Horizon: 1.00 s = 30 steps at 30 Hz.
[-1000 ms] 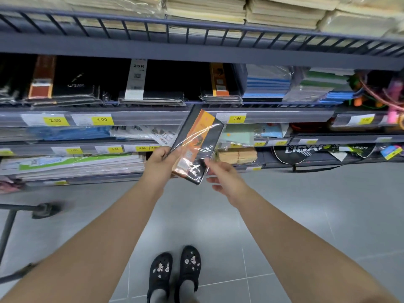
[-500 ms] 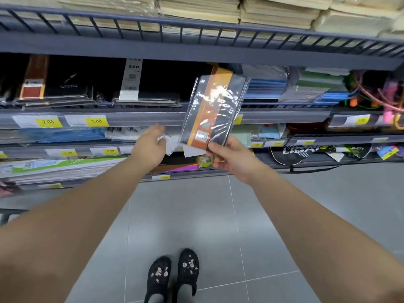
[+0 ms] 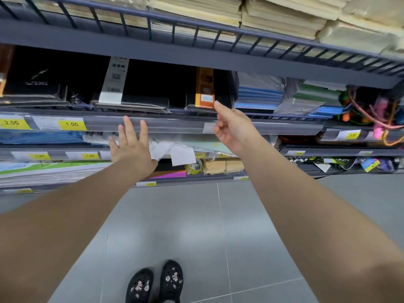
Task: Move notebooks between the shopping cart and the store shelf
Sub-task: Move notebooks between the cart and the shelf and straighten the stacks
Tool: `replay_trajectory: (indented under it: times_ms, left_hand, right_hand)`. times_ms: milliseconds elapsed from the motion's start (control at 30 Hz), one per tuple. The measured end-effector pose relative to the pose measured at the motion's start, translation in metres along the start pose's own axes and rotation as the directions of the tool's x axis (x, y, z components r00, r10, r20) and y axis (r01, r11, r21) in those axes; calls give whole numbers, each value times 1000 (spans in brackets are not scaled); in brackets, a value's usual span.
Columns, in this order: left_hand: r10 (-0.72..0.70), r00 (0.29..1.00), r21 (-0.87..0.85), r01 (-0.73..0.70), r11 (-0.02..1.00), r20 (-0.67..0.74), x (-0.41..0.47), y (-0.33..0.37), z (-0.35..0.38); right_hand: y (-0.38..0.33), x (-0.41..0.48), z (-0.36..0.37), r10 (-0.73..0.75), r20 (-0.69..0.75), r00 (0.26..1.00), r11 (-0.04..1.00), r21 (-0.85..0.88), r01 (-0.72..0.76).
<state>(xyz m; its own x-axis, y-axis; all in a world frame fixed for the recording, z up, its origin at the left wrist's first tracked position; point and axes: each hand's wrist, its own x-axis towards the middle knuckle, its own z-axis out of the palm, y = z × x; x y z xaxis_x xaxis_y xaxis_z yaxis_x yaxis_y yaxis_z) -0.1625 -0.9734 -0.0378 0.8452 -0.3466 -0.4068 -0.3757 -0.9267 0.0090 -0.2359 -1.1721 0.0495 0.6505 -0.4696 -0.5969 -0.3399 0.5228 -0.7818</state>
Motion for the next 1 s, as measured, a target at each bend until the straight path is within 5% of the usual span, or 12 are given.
replay_trajectory:
  times_ms: [200,333,433,533,667,767,1000]
  left_hand:
    - [46,999,-104,-48,993,-28,-6,-4,-2]
    - [240,937,-210,-295,932,-254,-18,-1,-4]
    - [477,698,-29,-580,814,-534,-20,10,-3]
    - [599,500,240,-607,758,-626,-1,28,-1]
    - [619,398,417,-486,768,-677,33,47,14]
    - [585,381,455,-382,805,-716,51,55,20]
    - [518,466,416,-309,855,-717,51,69,23]
  right_hand:
    - [21,7,-6,-113,-237,965,976,157,153]
    - [35,3,-8,-394,-335,856,915,-231,330]
    - [58,8,-18,-763,-163,626,529,-714,459]
    - [83,30,-32,-896,153,417,13,-930,368]
    - [105,64,-43,-877,322,356,-251,-940,233]
    - [108,84,-48,-873,369,318,-327,-928,178]
    - [107,97,-40,-878,332,344,-300,-943,144]
